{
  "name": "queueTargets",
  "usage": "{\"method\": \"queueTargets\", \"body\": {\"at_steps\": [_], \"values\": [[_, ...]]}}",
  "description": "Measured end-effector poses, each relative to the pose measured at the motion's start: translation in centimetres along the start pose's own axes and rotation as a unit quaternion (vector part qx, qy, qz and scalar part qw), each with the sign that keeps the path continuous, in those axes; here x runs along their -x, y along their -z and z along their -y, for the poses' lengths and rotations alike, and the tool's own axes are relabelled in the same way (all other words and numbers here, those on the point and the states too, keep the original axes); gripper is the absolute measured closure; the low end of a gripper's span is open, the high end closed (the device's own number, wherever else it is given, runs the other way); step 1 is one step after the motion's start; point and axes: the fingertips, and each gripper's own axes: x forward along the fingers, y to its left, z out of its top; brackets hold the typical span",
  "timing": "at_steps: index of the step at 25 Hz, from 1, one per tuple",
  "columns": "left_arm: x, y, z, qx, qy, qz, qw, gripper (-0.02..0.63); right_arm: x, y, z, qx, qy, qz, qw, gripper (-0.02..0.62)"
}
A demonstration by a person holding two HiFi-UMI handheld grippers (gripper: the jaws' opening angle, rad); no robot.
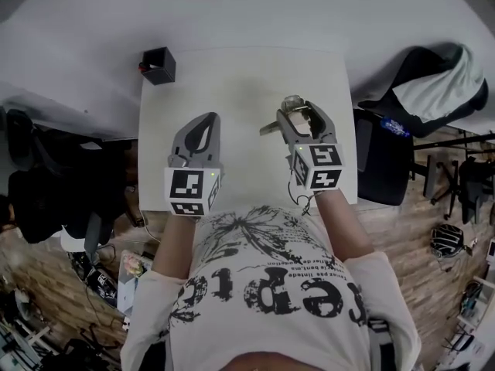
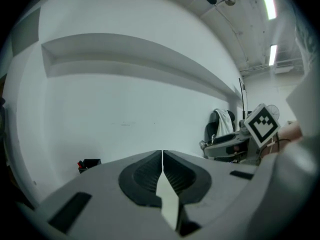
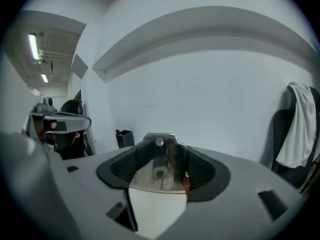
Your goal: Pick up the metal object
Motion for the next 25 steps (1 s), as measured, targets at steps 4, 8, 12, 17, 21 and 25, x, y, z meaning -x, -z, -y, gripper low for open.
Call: {"method": "queueTargets", "body": {"at_steps": [4, 8, 12, 17, 21, 25], "values": [[0.3, -2.2, 0.5, -0.01, -0.007, 0.021, 0.9997, 0.595, 2.1, -3.6, 0.1, 0.008, -0.005, 0.053, 0.999, 0.316], [0.7, -4.1, 1.0, -0.017, -0.017, 0.04, 0.9989, 0.595, 4.3, -6.6, 0.1, 0.02, -0.005, 0.103, 0.994, 0.316], [1.0, -5.3, 1.6, -0.023, -0.021, 0.048, 0.9983, 0.595, 5.7, -7.8, 0.1, 0.025, -0.011, 0.124, 0.992, 0.316], [1.0, -5.5, 2.8, -0.028, -0.016, 0.048, 0.9983, 0.595, 6.3, -7.5, 0.4, 0.024, -0.013, 0.124, 0.992, 0.316], [0.9, -5.5, 3.4, -0.032, -0.011, 0.046, 0.9983, 0.595, 6.2, -7.2, 0.6, 0.021, -0.012, 0.121, 0.992, 0.316], [1.0, -5.7, 3.3, -0.032, -0.012, 0.048, 0.9983, 0.595, 6.0, -7.2, 0.4, 0.022, -0.013, 0.119, 0.993, 0.316]]}}
